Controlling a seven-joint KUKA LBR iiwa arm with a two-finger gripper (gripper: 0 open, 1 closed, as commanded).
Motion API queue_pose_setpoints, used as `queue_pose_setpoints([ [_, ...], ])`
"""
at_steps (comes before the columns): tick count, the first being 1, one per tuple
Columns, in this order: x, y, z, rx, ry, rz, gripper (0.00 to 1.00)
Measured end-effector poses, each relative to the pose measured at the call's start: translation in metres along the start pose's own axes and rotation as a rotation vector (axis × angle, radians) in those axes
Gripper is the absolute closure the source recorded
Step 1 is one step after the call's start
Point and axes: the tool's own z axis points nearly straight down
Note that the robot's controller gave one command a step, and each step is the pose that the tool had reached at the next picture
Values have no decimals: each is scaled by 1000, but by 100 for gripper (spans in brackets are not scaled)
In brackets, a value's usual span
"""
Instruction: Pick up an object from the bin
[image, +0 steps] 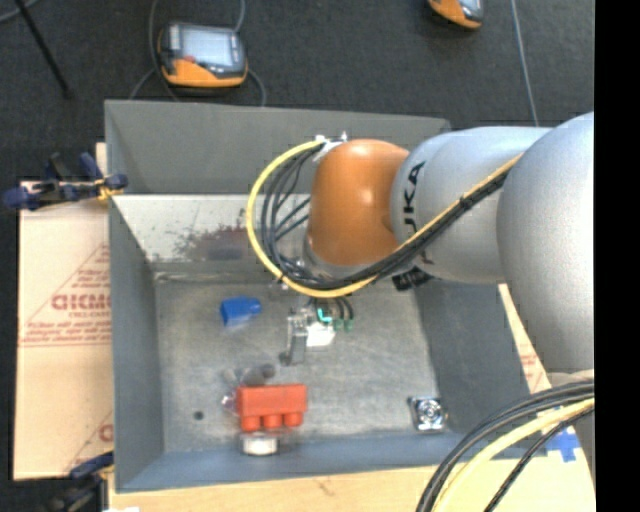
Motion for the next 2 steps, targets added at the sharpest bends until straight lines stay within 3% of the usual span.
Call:
queue_pose_setpoints([
  [1, -9, 46, 56, -3, -18, 26, 0],
  [2, -10, 45, 53, -3, -18, 29, 100],
])
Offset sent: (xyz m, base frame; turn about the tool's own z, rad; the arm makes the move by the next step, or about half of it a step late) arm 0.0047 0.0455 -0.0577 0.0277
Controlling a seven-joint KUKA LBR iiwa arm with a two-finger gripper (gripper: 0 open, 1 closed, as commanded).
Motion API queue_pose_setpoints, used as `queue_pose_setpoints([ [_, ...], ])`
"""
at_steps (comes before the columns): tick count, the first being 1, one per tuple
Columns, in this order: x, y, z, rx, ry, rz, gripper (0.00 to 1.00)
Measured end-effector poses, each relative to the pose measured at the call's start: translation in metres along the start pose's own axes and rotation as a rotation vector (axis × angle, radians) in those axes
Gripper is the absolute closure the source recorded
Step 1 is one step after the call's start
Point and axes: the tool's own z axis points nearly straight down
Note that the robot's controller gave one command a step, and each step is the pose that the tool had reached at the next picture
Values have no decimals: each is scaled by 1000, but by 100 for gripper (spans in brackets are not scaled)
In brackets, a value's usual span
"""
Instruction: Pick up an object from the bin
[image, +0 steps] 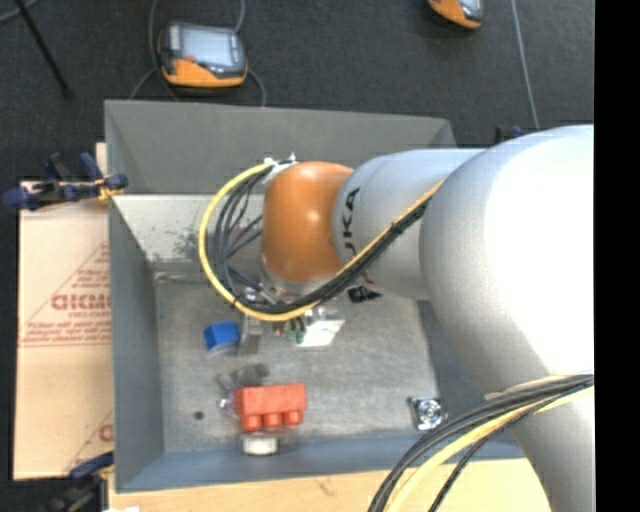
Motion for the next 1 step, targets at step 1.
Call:
queue_pose_setpoints([
  [1, -20, 80, -3, 1, 6, 23, 100],
])
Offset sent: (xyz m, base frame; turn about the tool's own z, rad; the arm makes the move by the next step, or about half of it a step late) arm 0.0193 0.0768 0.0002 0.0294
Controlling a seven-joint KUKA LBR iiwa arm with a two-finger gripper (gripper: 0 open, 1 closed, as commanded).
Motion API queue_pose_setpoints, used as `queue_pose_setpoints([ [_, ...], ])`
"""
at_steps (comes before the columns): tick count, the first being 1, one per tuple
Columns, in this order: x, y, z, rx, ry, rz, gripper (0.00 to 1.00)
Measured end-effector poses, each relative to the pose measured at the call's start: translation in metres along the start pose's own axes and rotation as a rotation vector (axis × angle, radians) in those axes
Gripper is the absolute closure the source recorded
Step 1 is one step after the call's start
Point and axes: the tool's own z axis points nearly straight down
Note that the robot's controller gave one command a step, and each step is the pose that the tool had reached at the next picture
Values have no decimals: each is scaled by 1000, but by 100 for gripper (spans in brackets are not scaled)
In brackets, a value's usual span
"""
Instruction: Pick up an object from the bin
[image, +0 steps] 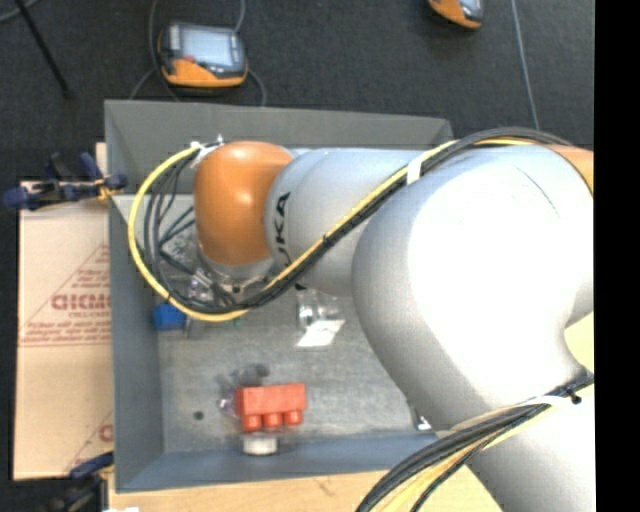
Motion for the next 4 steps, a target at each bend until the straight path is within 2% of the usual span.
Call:
queue_pose_setpoints([
  [1, 11, 11, -117, 0, -2, -501, 100],
  [2, 12, 11, -115, 0, 3, -499, 0],
  [3, -16, 20, 2, 1, 9, -687, 0],
  [4, -18, 21, -3, -2, 2, -683, 100],
])
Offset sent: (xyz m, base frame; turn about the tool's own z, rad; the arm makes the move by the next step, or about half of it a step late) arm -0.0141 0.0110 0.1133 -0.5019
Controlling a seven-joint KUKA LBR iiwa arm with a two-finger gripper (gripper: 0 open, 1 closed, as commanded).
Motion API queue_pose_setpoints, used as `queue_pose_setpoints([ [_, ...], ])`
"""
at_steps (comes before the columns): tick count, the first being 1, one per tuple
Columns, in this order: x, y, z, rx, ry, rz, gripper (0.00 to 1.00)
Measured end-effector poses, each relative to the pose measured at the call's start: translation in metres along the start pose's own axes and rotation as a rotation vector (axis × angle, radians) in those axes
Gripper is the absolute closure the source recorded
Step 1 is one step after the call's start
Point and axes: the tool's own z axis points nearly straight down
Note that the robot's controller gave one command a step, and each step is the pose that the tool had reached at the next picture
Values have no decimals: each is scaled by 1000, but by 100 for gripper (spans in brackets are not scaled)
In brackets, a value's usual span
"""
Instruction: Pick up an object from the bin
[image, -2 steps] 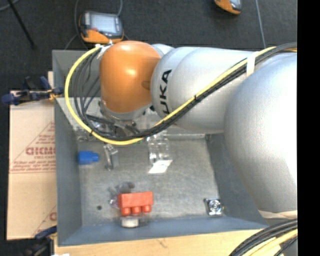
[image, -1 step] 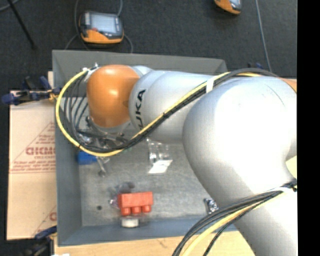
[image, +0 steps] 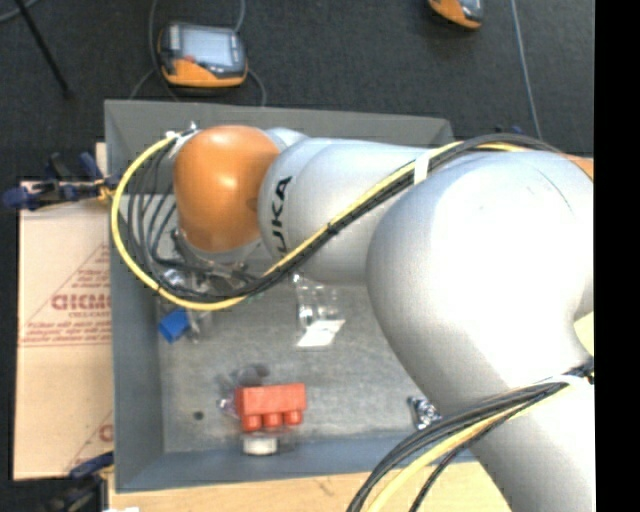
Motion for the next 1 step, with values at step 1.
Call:
queue_pose_setpoints([
  [1, -2, -1, -124, 5, -7, 4, 100],
])
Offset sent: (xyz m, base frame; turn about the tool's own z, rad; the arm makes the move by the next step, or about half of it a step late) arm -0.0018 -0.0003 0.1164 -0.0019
